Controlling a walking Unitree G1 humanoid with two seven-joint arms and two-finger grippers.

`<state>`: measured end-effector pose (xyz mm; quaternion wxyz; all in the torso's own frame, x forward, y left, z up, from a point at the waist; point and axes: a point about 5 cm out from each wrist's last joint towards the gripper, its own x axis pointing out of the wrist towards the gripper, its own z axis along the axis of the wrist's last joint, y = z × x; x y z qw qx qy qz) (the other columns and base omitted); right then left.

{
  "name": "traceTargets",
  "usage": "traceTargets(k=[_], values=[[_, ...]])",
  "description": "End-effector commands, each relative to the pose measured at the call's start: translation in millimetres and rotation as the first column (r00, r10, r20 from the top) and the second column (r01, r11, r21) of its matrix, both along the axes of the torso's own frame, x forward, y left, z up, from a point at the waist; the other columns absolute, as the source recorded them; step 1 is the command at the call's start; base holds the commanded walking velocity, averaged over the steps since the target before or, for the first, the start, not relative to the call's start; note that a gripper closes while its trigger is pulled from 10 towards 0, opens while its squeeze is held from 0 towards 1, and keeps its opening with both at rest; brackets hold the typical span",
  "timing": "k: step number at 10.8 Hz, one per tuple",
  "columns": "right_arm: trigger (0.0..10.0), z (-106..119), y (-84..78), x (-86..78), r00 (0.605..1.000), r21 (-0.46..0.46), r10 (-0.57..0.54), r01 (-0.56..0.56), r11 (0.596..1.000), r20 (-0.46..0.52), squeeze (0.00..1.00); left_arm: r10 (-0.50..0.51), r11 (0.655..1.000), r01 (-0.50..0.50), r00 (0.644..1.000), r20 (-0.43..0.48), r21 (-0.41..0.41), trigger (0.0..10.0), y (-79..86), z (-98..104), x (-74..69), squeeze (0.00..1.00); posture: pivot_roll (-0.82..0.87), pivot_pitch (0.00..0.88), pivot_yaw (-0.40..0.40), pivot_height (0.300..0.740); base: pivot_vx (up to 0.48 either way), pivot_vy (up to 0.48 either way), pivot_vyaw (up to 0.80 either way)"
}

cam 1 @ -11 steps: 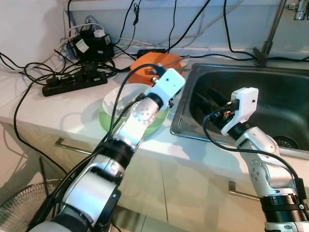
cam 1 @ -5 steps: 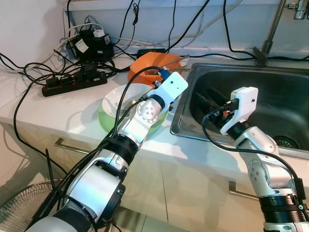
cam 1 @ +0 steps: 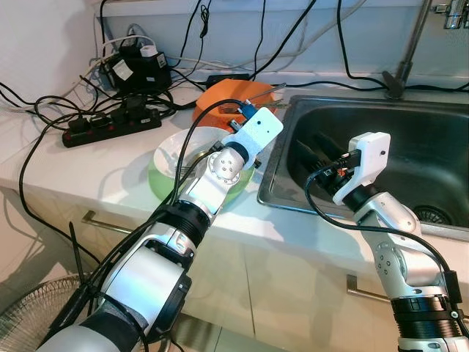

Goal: Kitchen organization

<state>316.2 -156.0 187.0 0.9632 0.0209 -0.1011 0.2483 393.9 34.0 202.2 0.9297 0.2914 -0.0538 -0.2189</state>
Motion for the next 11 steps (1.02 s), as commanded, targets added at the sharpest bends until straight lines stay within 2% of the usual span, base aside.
traceTargets(k=[1,5,7,8,10,11], values=[[10.0,0.2,1.3,-0.4,1.000,0.008,-0.001,0.001,1.000,-0.003,0.00,0.037,0.999,-0.037,0.999,-0.009,0.003,0.0,6.5,1.7,3.7,0.00,0.04,0.000,0.152,0.740,0.000,0.000,0.00],[10.0,-0.5,0.4,0.4,1.000,0.002,-0.009,0.009,1.000,-0.005,0.00,0.039,0.999,-0.039,0.999,0.008,-0.005,0.0,7.0,7.0,4.7,0.00,0.03,0.000,0.150,0.740,0.000,0.000,0.00],[10.0,-0.3,0.3,0.3,1.000,0.003,-0.008,0.008,1.000,-0.003,0.00,0.055,0.998,-0.053,0.997,0.061,-0.029,0.0,13.1,22.5,7.1,0.00,0.04,0.000,0.147,0.740,0.000,0.000,0.00],[10.0,-0.1,0.7,0.6,1.000,0.004,-0.005,0.005,1.000,-0.002,0.00,0.070,0.996,-0.063,0.992,0.109,-0.059,0.0,18.0,37.4,7.8,0.00,0.04,0.000,0.146,0.740,0.000,0.000,0.00],[10.0,-0.1,1.0,1.1,1.000,0.006,-0.002,0.002,1.000,-0.002,0.00,0.075,0.993,-0.059,0.984,0.161,-0.103,10.0,20.4,52.6,4.7,0.00,0.04,0.000,0.143,0.740,0.000,0.000,0.00],[10.0,-0.3,1.1,1.5,1.000,0.005,0.001,-0.001,1.000,-0.003,0.00,0.073,0.990,-0.048,0.980,0.187,-0.133,10.0,21.0,61.1,2.1,0.00,0.04,0.000,0.142,0.740,0.000,0.000,0.00]])
